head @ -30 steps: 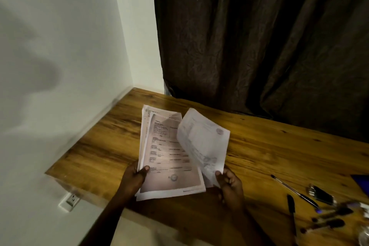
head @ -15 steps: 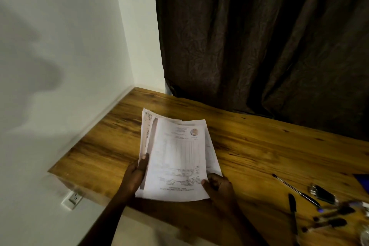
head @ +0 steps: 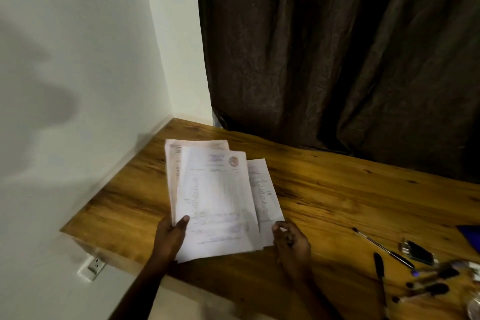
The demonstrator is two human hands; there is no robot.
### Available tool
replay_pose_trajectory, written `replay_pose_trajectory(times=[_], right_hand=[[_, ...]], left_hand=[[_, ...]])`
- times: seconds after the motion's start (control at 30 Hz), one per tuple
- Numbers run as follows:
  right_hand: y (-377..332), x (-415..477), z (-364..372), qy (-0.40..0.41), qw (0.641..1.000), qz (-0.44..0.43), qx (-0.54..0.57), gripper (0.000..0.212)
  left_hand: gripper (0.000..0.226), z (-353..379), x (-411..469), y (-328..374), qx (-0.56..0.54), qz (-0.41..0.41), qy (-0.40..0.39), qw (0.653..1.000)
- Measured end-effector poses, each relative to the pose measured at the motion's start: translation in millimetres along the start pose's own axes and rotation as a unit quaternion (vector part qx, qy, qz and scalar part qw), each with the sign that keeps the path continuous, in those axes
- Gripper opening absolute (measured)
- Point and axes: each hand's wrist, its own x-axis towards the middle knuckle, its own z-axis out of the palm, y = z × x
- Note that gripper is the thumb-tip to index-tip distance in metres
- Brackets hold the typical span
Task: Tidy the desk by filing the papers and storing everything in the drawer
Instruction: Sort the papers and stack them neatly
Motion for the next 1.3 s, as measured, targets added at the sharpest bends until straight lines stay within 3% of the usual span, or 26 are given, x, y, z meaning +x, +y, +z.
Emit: replay_pose_trajectory(times=[0.1,0.2,0.33,0.43,0.6,0.7,0.87,1.0,1.17,1.3], right_hand=[[-2.2,-0.2,1.7,0.085,0.996,-0.007,-0.024,0.028],[1.3,3.3,8.6,0.123,0.990,0.013,-0.063,0.049],[1.0,16.6,8.9,0.054,0.968,0.054,-0.240,0.079],[-13.1,27.0,0.8,-0.004,0.944,0.075,-0.322,0.072],[-17.9,42.2,-11.4,-0.002,0.933,0.082,-0.349,0.039],[-14.4,47.4,-17.7,0.000,0.944,0.085,-0.318,0.030],[-1.3,50.8,-26.9,0.011,0.982,0.076,-0.174,0.004],[2.2,48.8,-40.4,0.055,0.993,0.034,-0.101,0.009],[6.3,48.4,-55.1,0.066,0.995,0.055,0.049,0.007],[-2.0,42.9,-67.1,0.070,0.984,0.065,0.152,0.020]], left_hand=[[0.030,-6.0,-0.9,-0.2,-0.102,-0.021,0.047,0.993],[0.031,-15.8,3.3,-7.3,-0.120,-0.015,0.076,0.990],[0.026,-20.0,-0.6,-7.4,-0.110,0.023,0.083,0.990],[0.028,-14.7,-4.7,-6.8,-0.094,0.054,0.080,0.991],[0.026,-13.9,-4.1,-10.2,-0.065,0.073,0.073,0.993],[0.025,-15.2,-4.0,-11.9,-0.055,0.075,0.063,0.994],[0.028,-12.6,-4.3,-9.7,-0.033,0.084,0.074,0.993],[0.028,-11.3,-6.5,-5.6,-0.034,0.078,0.079,0.993],[0.024,-13.0,-5.9,-5.3,-0.029,0.064,0.058,0.996],[0.018,-15.1,-5.2,-4.2,-0.034,0.060,0.032,0.997]])
